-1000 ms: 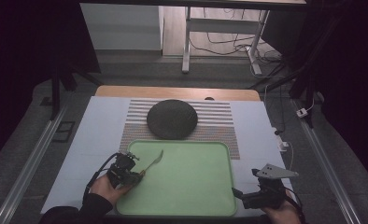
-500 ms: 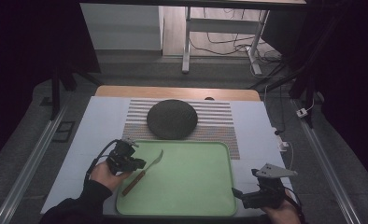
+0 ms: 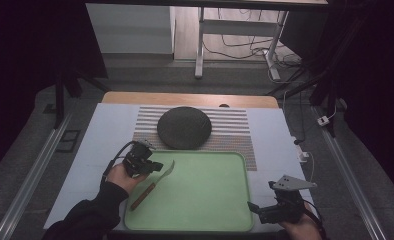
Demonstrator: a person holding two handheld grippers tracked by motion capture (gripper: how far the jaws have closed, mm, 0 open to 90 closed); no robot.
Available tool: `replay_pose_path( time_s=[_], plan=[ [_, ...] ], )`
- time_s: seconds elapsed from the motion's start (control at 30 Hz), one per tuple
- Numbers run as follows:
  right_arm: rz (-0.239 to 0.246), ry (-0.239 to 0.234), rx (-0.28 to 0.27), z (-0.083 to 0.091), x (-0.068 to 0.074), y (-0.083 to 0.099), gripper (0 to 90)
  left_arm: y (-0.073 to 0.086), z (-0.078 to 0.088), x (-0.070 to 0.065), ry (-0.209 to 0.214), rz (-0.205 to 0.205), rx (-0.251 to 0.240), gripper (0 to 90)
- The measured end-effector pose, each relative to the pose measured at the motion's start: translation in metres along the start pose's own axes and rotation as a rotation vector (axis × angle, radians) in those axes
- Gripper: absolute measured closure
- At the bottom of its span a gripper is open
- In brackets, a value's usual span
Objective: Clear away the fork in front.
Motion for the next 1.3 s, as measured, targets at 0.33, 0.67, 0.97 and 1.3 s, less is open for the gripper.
replay_pose_path(
  time_s=[0.33, 0.67, 0.97, 1.3],
  plan=[
    [-0.006, -0.008, 0.005, -0.001, -0.001, 0.000, 0.0, -0.012, -0.015, 0.012, -0.009, -0.004, -0.007, 88.2],
    [-0.006, -0.011, 0.006, -0.001, -0.001, 0.000, 0.0, -0.012, -0.023, 0.013, -0.003, -0.013, 0.004, 88.3],
    [-0.007, -0.015, 0.006, -0.001, -0.001, 0.000, 0.0, -0.014, -0.038, -0.001, 0.037, -0.055, 0.040, 88.3],
    [-0.005, -0.019, 0.009, -0.002, 0.000, 0.000, 0.0, -0.016, -0.034, 0.004, 0.021, -0.025, 0.013, 88.3]
  ],
)
Point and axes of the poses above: each handheld gripper's, and its own axes: z roughly backward along the jaws, y roughly out of its underside, x roughly to its left, the point moved 3 cm from there along -z, roughly forward along the jaws, and after that the axes turned 14 degrees about y, right-handed, at the moved point
